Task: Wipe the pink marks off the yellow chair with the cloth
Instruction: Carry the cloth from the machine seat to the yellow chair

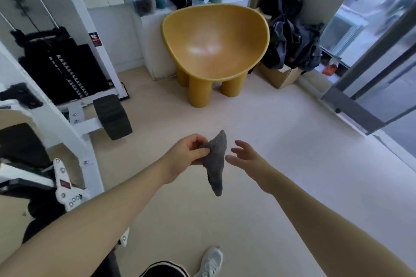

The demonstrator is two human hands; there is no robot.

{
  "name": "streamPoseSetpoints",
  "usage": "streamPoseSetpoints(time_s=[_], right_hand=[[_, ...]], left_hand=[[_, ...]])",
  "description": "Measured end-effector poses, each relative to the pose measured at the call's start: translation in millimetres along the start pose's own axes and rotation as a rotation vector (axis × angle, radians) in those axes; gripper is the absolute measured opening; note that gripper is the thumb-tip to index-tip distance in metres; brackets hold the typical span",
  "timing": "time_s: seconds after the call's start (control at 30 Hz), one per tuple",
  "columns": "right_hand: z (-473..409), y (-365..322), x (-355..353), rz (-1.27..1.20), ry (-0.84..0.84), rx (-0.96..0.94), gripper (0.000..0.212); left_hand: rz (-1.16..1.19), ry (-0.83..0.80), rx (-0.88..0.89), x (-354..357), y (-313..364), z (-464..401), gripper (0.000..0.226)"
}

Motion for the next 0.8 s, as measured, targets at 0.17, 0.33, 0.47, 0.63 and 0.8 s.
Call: streamPoseSetpoints(time_s=[0.17,0.33,0.47,0.63,0.8], right_hand=[[-36,-1,-47,-0.475,-0.304,0.12,0.043],[-99,-29,-103,-0.647,-0.061,0.076,0.035],[-167,-68,-151,-0.514,0.023,-0.081,0.036],[-257,-131,-209,-0.414,0.047,-0.113,0.04],[-345,-179,-250,-0.363,0.102,-0.163,0.024]], left_hand=[[0.296,-0.027,-0.04,38,35,-62,0.019],[0.042,0.134,0.052,30,57,-151,0.03],[-0.093,0.164,0.008,22,73,-238,0.035],[-0.056,-0.042,-0.051,12,130,-345,0.031],[0.11,-0.101,0.019,-10,176,-432,0.023]])
Point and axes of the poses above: each hand's wrist, its own z-axis away from the middle knuckle, its own x-axis out of the palm, y = z × x, the point moved 2 cm from there along -z, towards the middle knuckle, and after that the axes turned 9 degrees about z, right-handed, at the moved point
